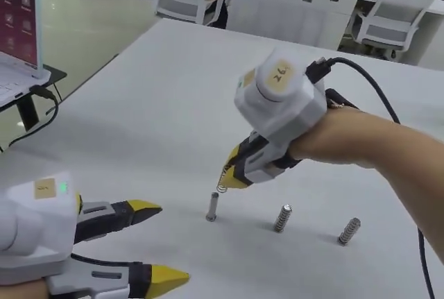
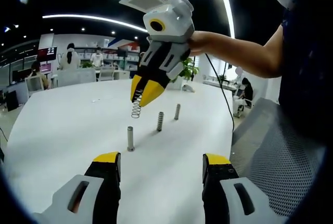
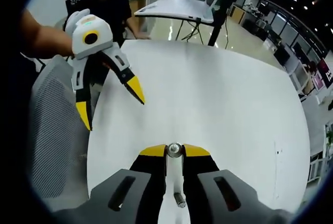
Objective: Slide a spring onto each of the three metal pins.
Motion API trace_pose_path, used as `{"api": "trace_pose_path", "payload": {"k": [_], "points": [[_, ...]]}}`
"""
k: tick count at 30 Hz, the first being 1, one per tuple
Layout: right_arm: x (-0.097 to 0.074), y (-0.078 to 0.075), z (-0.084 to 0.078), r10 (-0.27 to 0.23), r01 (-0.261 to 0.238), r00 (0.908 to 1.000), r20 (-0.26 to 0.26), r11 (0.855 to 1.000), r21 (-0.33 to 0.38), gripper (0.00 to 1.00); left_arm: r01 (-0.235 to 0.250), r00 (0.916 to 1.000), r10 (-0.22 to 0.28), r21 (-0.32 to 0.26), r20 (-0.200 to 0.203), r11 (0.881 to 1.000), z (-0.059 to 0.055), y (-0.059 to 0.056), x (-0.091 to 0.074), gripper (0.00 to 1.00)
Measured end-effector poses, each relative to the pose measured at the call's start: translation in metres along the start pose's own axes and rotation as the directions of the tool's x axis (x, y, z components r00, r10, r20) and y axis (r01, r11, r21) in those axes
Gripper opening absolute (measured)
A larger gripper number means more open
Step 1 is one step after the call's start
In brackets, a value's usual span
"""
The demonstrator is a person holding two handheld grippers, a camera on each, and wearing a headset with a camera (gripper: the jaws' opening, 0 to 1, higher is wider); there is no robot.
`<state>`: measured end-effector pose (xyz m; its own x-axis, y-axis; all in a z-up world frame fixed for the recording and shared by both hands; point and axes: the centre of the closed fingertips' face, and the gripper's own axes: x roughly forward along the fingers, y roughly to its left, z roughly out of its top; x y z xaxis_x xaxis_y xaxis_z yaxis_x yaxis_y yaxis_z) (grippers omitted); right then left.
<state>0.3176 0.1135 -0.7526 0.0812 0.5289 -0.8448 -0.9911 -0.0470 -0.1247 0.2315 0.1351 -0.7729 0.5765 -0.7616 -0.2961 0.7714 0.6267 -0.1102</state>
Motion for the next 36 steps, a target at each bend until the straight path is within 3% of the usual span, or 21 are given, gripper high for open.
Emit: {"api": "trace_pose_path", "payload": {"k": [9, 36], "points": [[0.016, -0.004, -0.006, 0.005, -0.005, 0.9995, -0.031, 1.0, 0.001, 0.08, -0.003, 1.0, 0.003, -0.008, -0.003, 1.0, -0.004, 0.0, -0.001, 0.58], [0.052, 0.001, -0.025, 0.037, -0.035, 0.9984, -0.042, 0.997, 0.065, 0.08, -0.01, 0.9999, 0.01, -0.016, -0.01, 1.0, -0.007, 0.002, -0.002, 0.56]]}}
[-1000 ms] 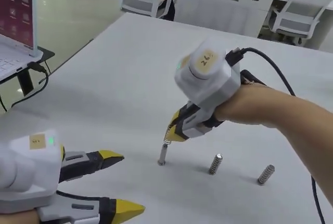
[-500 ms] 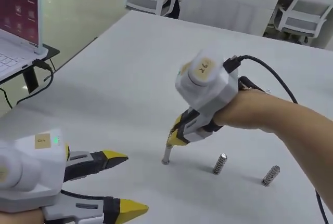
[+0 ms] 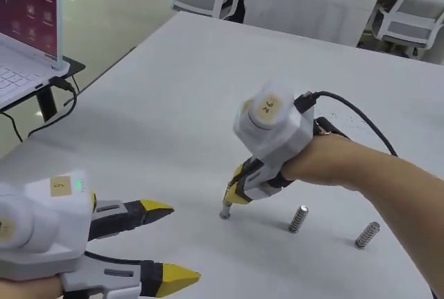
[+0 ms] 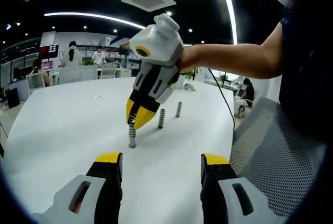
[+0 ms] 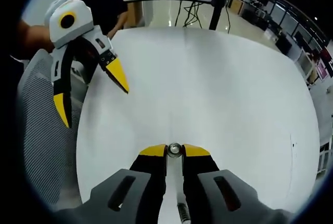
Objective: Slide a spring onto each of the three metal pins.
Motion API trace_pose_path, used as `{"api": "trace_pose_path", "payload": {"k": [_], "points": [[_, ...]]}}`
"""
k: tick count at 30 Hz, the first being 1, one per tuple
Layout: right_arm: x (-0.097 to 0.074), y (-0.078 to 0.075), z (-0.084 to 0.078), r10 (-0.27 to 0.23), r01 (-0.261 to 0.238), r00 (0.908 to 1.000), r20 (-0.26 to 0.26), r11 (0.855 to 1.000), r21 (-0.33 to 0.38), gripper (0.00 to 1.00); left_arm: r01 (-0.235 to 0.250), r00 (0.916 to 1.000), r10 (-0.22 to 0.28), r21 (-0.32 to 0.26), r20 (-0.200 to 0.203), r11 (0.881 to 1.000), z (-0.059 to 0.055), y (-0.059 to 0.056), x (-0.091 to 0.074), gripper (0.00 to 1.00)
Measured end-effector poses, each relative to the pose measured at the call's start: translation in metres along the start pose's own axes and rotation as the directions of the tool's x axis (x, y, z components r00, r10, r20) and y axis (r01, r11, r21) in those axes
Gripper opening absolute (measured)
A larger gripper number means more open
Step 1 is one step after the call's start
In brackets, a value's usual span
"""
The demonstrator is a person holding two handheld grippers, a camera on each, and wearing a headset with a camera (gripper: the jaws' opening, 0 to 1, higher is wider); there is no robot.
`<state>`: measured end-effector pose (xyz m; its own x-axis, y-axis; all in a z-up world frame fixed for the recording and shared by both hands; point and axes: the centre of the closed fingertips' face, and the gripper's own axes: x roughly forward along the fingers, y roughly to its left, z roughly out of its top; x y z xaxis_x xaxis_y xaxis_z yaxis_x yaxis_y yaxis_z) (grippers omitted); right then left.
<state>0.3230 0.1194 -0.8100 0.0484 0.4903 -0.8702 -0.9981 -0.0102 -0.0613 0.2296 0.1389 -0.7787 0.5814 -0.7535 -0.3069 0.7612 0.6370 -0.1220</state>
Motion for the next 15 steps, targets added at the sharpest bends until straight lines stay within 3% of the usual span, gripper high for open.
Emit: {"api": "trace_pose_path", "payload": {"k": [15], "points": [[0.022, 0.004, -0.01, -0.012, 0.013, 0.9999, -0.012, 0.999, 0.031, 0.09, 0.003, 1.0, -0.003, 0.004, -0.004, 1.0, 0.002, 0.001, 0.002, 0.55]]}}
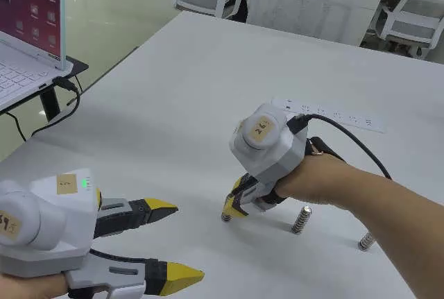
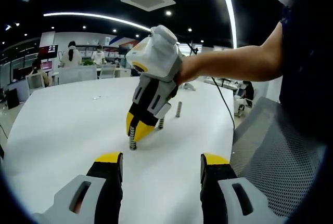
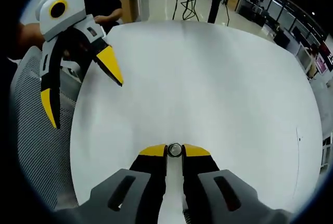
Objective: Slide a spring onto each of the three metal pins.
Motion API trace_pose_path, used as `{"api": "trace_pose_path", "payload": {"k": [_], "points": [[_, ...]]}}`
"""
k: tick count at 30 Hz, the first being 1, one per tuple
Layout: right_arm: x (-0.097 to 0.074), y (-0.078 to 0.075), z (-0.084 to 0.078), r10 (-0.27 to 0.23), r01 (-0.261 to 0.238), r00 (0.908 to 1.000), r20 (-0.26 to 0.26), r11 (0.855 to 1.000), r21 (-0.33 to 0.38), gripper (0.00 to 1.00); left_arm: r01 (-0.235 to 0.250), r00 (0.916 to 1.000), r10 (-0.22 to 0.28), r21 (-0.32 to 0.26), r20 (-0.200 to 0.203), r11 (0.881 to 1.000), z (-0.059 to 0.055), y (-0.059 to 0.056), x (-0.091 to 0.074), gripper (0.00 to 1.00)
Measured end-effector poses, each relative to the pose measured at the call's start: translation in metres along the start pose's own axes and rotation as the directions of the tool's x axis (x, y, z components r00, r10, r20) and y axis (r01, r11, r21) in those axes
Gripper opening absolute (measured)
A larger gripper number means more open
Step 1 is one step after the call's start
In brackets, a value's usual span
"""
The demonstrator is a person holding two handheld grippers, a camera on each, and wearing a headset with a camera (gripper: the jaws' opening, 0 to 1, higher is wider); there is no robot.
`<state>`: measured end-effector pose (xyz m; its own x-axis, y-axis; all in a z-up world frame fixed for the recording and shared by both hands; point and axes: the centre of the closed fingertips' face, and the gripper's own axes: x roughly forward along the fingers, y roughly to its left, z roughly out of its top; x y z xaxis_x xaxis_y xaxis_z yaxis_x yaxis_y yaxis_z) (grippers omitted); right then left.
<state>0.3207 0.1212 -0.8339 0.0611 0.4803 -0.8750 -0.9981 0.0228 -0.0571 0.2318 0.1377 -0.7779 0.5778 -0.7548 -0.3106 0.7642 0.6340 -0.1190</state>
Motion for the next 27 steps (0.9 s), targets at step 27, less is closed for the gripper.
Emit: {"api": "trace_pose_path", "payload": {"k": [27], "points": [[-0.02, 0.008, -0.017, -0.048, 0.046, 0.9977, 0.047, 0.998, 0.053, 0.18, 0.001, 1.0, -0.001, 0.001, 0.008, 1.0, 0.006, 0.001, 0.004, 0.56]]}}
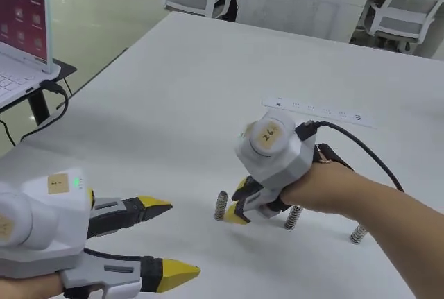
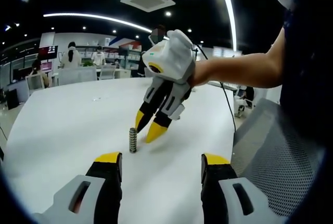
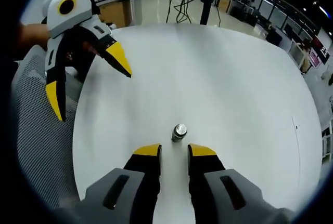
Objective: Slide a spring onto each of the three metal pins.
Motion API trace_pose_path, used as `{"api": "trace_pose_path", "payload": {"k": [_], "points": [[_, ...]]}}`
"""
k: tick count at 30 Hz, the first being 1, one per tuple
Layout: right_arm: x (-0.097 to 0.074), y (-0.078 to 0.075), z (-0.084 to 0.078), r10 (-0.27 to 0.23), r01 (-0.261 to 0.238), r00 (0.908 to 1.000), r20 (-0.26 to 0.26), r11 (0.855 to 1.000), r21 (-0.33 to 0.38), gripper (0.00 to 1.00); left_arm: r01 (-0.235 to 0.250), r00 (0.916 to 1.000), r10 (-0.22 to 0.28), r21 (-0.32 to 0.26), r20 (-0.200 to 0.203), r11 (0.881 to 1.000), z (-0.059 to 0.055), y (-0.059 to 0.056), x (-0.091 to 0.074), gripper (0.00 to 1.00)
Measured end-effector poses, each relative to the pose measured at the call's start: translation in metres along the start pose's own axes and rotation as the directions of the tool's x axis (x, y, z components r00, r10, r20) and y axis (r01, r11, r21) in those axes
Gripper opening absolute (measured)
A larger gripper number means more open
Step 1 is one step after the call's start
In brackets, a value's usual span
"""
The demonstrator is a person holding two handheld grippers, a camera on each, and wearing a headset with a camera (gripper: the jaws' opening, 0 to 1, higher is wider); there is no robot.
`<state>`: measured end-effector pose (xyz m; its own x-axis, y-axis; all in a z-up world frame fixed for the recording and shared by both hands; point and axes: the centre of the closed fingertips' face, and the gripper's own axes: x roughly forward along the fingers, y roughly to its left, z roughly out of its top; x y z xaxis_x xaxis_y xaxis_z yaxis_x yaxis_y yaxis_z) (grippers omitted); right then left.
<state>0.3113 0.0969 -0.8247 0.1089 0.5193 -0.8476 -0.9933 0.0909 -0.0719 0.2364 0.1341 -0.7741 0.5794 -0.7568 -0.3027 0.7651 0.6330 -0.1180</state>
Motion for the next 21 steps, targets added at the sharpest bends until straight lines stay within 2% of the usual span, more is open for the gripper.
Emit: {"api": "trace_pose_path", "payload": {"k": [15, 21], "points": [[-0.029, 0.025, -0.011, -0.032, 0.025, 0.9945, 0.1, 0.997, 0.07, 0.21, 0.004, 0.9999, -0.004, -0.001, 0.011, 1.0, 0.005, -0.005, 0.004, 0.58], [-0.038, 0.038, -0.021, -0.043, 0.033, 0.9921, 0.118, 0.996, 0.084, 0.22, 0.003, 0.9999, -0.003, -0.002, 0.013, 1.0, 0.008, -0.007, 0.006, 0.58]]}}
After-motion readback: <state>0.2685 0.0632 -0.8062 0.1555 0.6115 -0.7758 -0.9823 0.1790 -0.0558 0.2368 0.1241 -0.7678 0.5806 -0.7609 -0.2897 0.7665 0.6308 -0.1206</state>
